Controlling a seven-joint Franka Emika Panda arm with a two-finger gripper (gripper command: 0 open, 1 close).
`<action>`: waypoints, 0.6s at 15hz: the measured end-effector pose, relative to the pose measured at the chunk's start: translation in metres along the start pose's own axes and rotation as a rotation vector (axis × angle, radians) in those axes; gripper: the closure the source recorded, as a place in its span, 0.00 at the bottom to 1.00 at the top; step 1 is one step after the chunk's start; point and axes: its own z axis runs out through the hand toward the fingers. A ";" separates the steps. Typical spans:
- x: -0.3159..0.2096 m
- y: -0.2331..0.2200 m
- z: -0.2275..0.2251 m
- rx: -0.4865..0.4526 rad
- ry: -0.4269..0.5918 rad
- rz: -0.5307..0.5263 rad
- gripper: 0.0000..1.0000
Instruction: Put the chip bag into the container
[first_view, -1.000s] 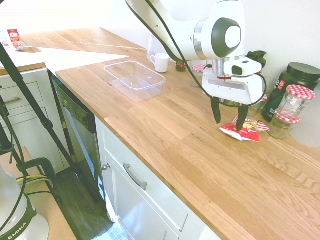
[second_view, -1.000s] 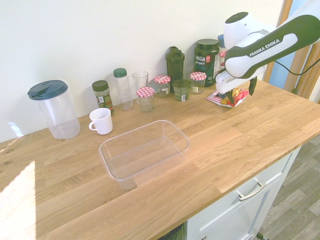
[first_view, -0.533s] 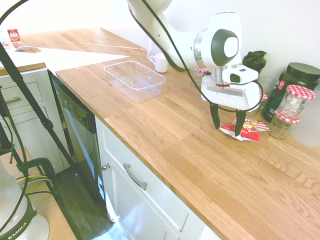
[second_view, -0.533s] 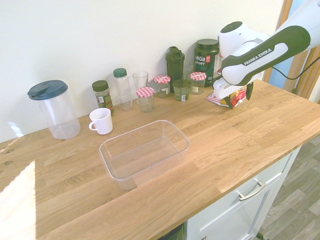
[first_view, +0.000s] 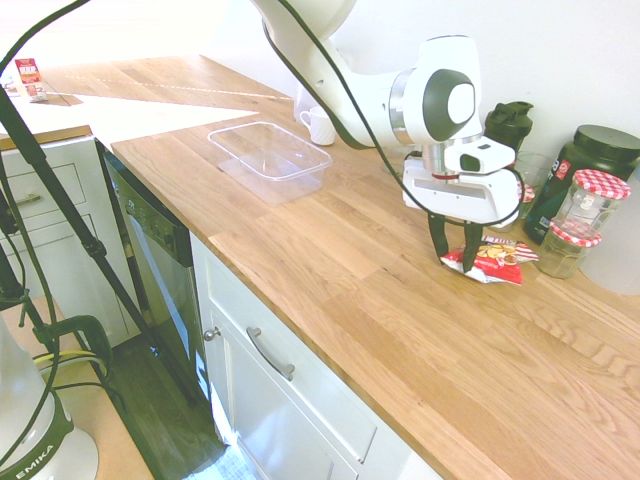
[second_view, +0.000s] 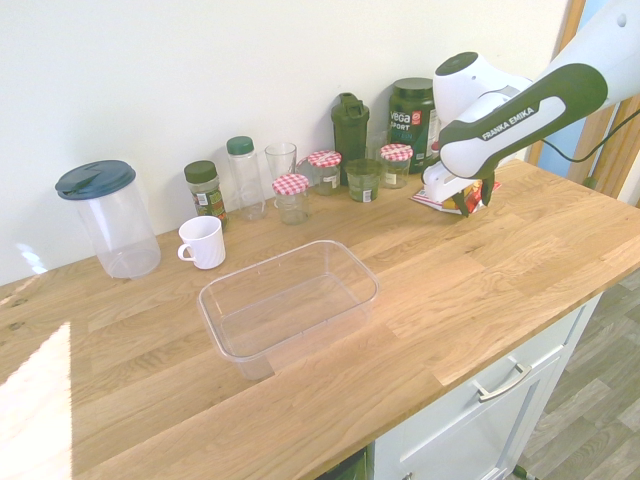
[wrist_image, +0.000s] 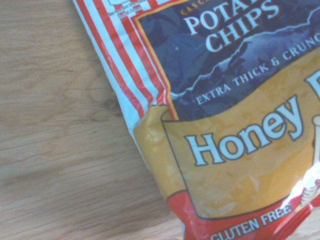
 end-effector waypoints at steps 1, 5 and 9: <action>0.000 0.000 0.001 -0.001 0.001 -0.001 1.00; 0.003 -0.003 0.003 -0.004 0.012 -0.005 1.00; 0.002 -0.006 0.005 -0.006 0.015 -0.011 1.00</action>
